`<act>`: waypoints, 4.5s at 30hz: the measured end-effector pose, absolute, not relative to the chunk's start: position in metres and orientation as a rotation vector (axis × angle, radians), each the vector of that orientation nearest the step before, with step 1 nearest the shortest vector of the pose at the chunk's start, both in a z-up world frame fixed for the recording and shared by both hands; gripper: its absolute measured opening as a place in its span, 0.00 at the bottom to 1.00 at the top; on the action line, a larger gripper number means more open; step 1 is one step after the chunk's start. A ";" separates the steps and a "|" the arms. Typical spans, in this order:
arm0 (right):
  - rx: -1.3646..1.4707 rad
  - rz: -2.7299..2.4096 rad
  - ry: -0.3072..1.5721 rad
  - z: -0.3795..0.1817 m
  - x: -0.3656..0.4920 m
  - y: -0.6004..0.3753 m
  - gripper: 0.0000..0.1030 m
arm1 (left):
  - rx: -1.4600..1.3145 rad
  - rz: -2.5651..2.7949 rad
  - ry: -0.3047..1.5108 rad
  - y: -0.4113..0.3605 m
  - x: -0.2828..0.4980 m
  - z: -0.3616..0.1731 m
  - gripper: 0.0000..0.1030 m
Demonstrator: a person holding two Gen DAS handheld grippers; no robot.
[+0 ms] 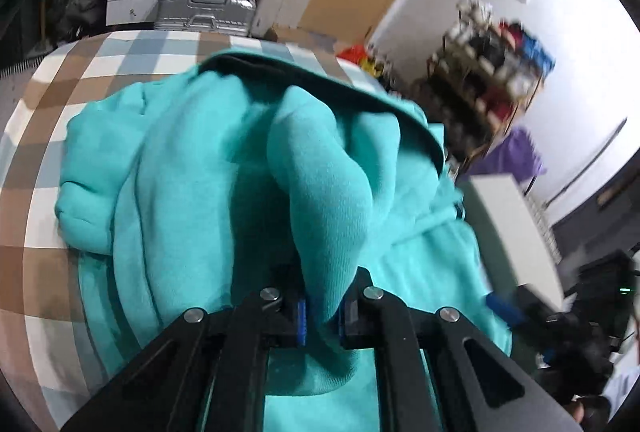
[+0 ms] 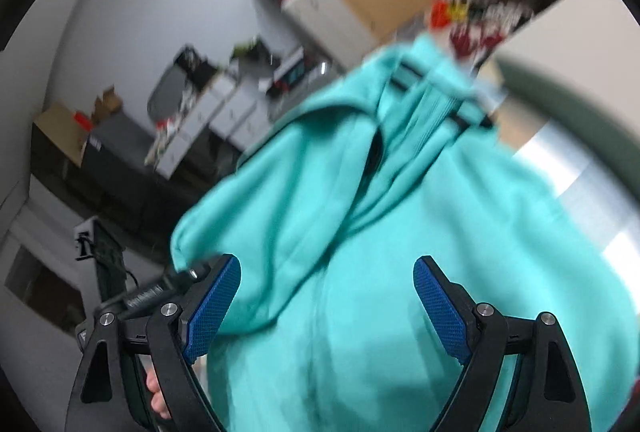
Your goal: Fold large clothes
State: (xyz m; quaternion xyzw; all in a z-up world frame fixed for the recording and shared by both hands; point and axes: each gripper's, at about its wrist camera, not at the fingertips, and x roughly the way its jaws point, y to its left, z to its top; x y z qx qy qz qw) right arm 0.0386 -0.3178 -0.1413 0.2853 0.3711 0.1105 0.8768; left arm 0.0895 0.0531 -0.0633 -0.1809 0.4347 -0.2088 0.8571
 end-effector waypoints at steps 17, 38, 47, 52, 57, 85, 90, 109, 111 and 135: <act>0.811 0.368 0.892 -0.187 0.143 -0.277 0.06 | -0.716 -0.614 0.927 0.064 0.103 -0.060 0.05; 0.565 -0.024 0.871 -0.166 0.097 -0.362 0.18 | -0.445 -0.657 1.001 0.004 0.102 -0.049 0.17; 0.396 -0.107 0.610 -0.101 0.049 -0.347 0.59 | -0.544 -0.533 0.876 0.064 0.109 -0.045 0.22; 0.399 0.199 0.659 -0.100 0.049 -0.292 0.79 | -0.679 -0.478 0.946 0.082 0.121 -0.065 0.22; 0.135 0.332 0.686 -0.105 0.053 -0.213 0.78 | -0.670 -0.467 0.944 0.088 0.111 -0.063 0.22; 0.541 0.468 0.503 -0.099 0.078 -0.290 0.09 | -0.654 -0.487 1.127 0.017 0.172 -0.079 0.06; 0.597 0.507 0.510 -0.102 0.080 -0.296 0.09 | -0.789 -0.556 0.976 0.066 0.144 -0.068 0.05; 0.185 0.487 0.646 -0.112 0.074 -0.230 0.13 | -0.886 -0.603 0.781 0.134 0.108 -0.033 0.84; 0.151 0.499 0.642 -0.111 0.070 -0.227 0.13 | -0.815 -0.688 0.842 0.110 0.124 -0.025 0.84; 0.185 0.423 0.972 -0.178 0.134 -0.217 0.44 | -0.729 -0.693 1.146 0.053 0.213 -0.015 0.07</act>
